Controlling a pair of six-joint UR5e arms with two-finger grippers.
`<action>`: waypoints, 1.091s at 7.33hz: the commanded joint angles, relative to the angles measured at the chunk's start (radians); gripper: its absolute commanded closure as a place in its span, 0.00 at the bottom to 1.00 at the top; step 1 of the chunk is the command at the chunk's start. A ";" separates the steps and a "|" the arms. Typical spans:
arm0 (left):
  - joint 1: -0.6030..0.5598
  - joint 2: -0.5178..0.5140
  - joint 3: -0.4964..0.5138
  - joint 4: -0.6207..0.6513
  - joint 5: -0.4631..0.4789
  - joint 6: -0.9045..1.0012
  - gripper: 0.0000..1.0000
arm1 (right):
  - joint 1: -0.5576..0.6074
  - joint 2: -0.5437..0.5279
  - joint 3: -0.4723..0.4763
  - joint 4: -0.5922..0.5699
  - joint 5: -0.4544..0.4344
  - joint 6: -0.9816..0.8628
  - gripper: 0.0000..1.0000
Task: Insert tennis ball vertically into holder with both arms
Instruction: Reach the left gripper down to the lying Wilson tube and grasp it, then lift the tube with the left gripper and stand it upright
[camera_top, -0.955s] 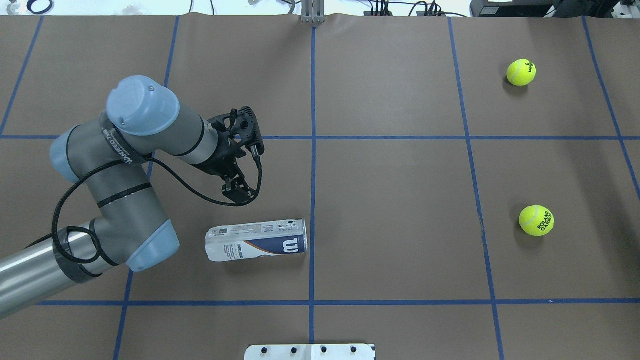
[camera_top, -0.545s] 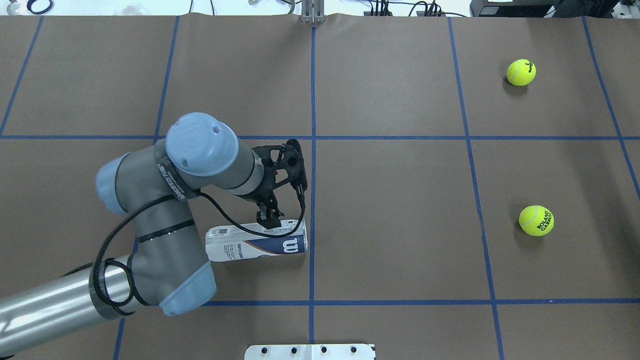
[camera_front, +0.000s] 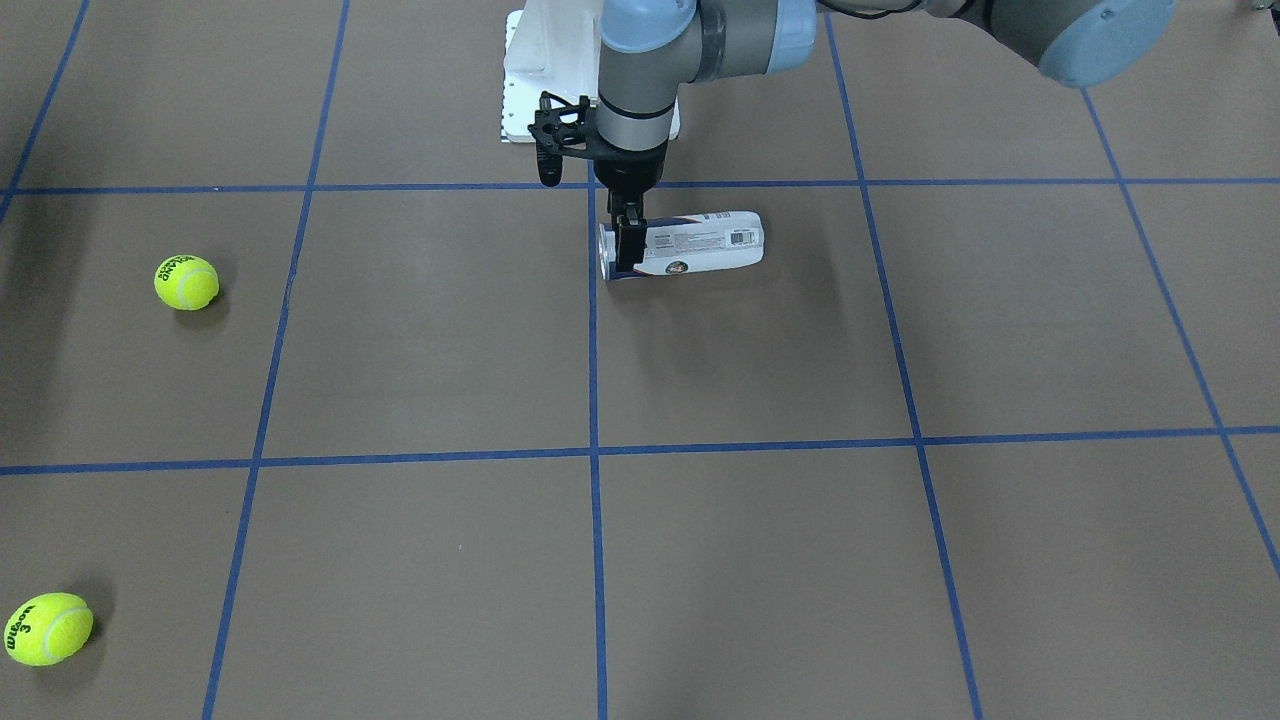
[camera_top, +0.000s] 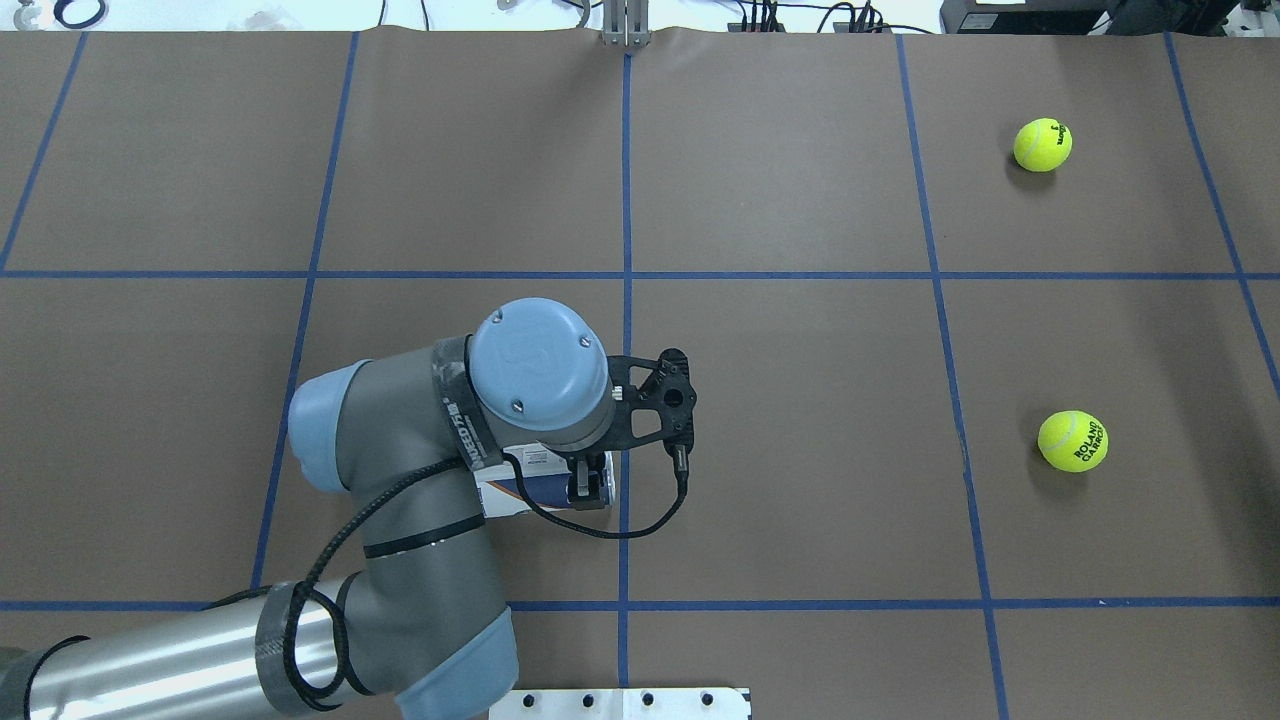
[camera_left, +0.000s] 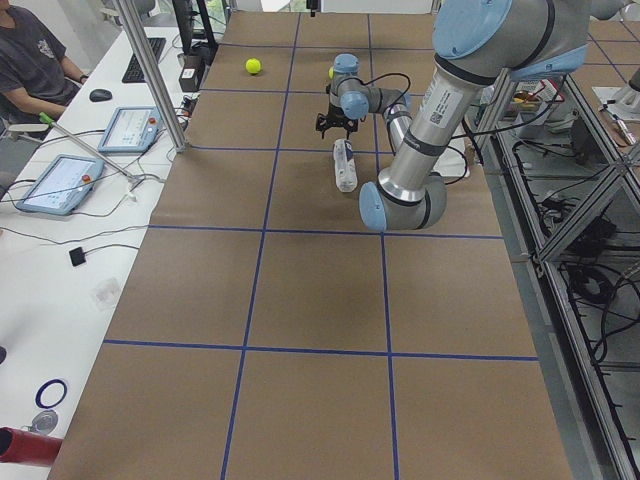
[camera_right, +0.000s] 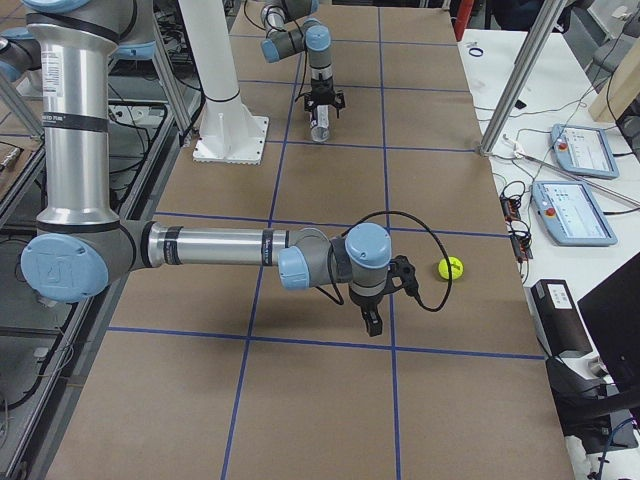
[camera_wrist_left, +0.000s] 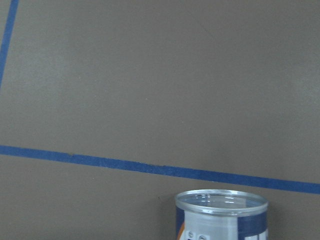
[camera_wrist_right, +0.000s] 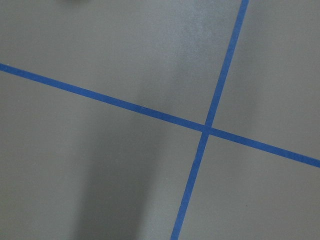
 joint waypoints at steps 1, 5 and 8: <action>0.041 -0.029 0.012 0.037 0.067 0.011 0.00 | 0.000 -0.006 -0.002 0.013 -0.001 0.002 0.00; 0.043 -0.065 0.087 0.031 0.061 -0.003 0.00 | 0.000 -0.017 -0.002 0.011 0.001 0.010 0.00; 0.049 -0.065 0.099 0.025 0.061 -0.003 0.00 | -0.002 -0.017 -0.002 0.011 0.001 0.010 0.00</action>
